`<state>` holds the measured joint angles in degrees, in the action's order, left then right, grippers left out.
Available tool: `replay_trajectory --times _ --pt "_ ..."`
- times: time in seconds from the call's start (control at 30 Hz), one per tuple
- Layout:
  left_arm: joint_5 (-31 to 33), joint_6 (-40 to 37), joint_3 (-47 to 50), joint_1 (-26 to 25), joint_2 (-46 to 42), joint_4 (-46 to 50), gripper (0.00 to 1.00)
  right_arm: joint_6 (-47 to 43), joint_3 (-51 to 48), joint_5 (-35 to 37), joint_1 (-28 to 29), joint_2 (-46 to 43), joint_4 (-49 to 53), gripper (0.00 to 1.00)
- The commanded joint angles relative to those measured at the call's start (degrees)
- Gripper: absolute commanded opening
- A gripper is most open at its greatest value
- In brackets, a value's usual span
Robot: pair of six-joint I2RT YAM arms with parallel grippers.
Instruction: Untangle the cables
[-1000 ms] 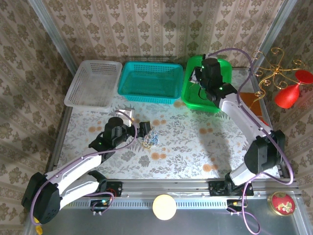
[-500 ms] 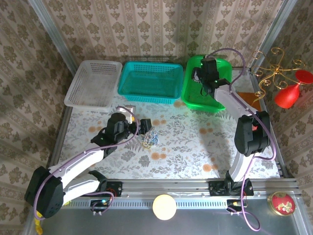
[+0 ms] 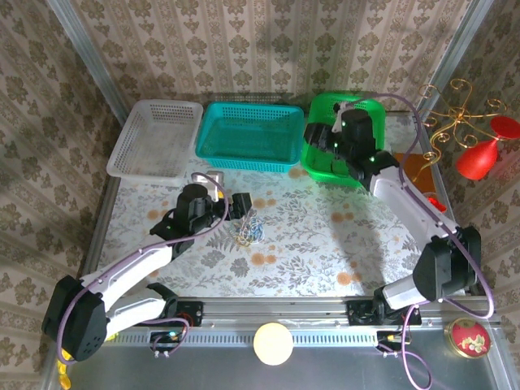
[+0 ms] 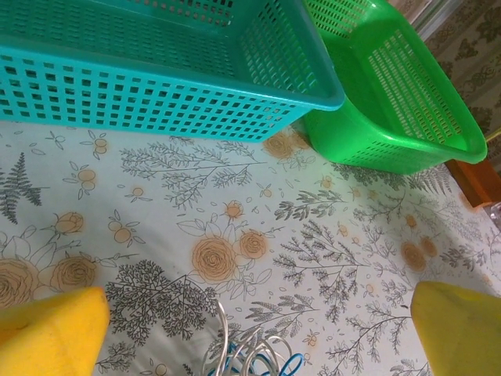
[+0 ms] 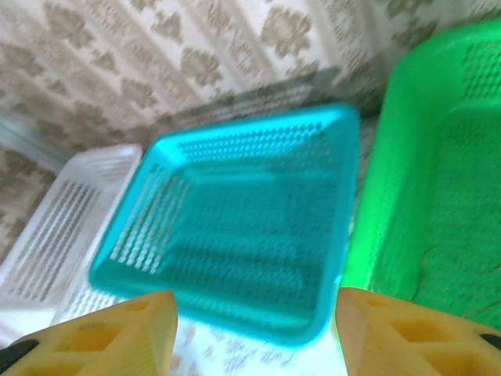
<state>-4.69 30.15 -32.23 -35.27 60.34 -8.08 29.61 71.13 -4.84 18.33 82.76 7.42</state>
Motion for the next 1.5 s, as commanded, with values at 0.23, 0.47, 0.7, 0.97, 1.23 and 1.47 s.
replay_trajectory --times 0.23,0.47,0.7,0.97,1.23,1.47 --pt "-5.91 14.82 0.86 8.74 -1.24 8.39 1.0 6.4 -15.85 -5.06 13.25 -6.64 -4.57 0.57" --pt "-11.2 13.47 -0.08 14.05 -4.98 16.34 1.0 9.87 -22.26 -5.52 20.56 -3.48 -10.34 0.56" --pt "-14.34 -0.33 -10.51 13.46 1.8 29.92 0.97 13.41 -24.83 -5.94 24.09 3.92 -16.88 0.53" --pt "-8.67 -4.96 -17.03 4.36 13.73 31.39 0.91 15.65 -29.99 -4.1 24.73 3.62 -20.91 0.49" --pt "-7.27 -6.82 -22.16 1.68 22.93 30.21 0.77 15.74 -34.45 -2.86 24.87 -0.11 -21.47 0.49" --pt "-7.31 -7.65 -22.94 1.09 25.59 29.73 0.65 15.75 -34.66 -3.54 24.93 -0.3 -23.05 0.49"
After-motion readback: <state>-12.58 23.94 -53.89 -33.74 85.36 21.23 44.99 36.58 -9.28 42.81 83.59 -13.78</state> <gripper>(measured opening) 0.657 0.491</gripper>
